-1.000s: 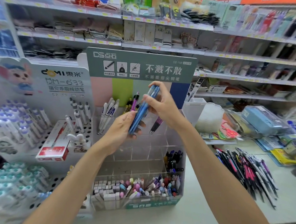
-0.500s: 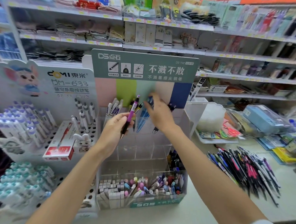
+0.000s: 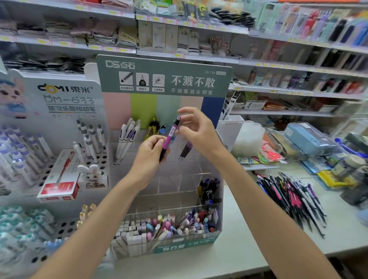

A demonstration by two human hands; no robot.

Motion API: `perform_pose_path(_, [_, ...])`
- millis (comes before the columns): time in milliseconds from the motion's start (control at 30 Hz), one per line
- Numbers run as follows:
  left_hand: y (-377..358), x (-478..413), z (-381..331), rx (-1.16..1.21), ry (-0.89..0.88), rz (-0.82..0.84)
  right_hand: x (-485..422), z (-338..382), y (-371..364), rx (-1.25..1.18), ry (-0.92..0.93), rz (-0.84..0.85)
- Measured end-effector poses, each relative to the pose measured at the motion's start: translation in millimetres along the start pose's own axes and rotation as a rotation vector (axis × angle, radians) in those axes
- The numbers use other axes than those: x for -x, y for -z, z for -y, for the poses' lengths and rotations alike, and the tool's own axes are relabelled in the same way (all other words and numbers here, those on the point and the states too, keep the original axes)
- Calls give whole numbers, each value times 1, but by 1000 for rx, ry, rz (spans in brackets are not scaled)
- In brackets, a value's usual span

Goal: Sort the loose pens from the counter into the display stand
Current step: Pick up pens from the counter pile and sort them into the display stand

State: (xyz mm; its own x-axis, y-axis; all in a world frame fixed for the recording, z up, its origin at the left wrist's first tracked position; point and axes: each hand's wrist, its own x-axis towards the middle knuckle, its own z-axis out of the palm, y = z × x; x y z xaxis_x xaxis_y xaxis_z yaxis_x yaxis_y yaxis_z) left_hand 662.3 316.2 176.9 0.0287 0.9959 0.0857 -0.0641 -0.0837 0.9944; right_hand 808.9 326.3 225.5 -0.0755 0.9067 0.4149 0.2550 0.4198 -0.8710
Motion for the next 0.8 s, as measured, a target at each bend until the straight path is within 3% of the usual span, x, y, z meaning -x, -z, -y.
perform_pose_path(67, [-4, -1, -1, -22, -2, 15, 5, 4, -1, -69, -44, 71])
perform_pose_path(133, [-5, -2, -2, -35, -11, 33, 10, 4, -4, -38, -4, 24])
perform_pose_path(300, [11, 5, 8, -126, -48, 31, -2, -8, 34, 75, 35, -533])
perform_pose_path(367, [16, 9, 13, -129, -39, 29, -8, -17, 46, 177, 42, -651])
perform_pose_path(433, [16, 12, 17, -131, -21, 37, -15, -28, 45, 272, 42, -625])
perform_pose_path(600, [5, 22, 24, -142, -19, 74, -13, -64, 33, 605, -83, -301])
perform_pose_path(800, [-36, 33, 35, -170, 14, 206, 56, -84, 91, 606, -188, -494])
